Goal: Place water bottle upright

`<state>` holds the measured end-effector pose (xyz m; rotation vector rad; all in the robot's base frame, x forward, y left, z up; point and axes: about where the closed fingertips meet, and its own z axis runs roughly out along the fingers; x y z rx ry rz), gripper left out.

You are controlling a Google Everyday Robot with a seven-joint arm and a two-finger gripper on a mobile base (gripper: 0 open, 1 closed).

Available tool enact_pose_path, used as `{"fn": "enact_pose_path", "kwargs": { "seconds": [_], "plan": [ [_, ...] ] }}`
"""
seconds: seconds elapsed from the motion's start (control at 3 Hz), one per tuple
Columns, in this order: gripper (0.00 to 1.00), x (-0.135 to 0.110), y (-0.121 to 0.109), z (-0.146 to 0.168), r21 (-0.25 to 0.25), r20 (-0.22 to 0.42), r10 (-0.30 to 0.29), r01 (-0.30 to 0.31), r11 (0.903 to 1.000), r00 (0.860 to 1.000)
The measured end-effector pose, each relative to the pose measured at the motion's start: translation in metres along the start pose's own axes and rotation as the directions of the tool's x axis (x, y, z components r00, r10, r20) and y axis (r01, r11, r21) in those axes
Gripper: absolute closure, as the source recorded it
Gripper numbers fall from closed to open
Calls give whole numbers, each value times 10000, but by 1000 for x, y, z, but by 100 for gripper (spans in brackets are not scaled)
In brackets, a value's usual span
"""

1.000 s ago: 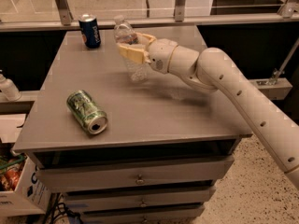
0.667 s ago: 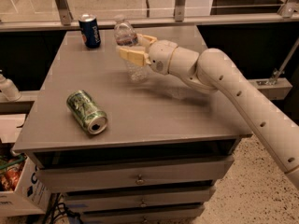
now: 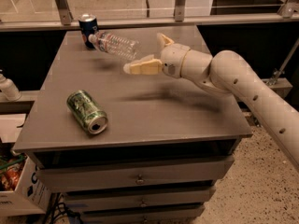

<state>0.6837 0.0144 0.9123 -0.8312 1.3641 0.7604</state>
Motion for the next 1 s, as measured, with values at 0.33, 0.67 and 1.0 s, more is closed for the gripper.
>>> {"fn": "enact_pose_path", "kwargs": {
  "seconds": [0.33,0.67,1.0],
  "plan": [
    [0,3,-2,-10,140,-194,0,3,9999,9998],
    [0,11,-5,-32,467,-215,377,-366,9982,9991],
    [0,11,-5,-34,487,-213,392,-381,9981,9990]
  ]
}}
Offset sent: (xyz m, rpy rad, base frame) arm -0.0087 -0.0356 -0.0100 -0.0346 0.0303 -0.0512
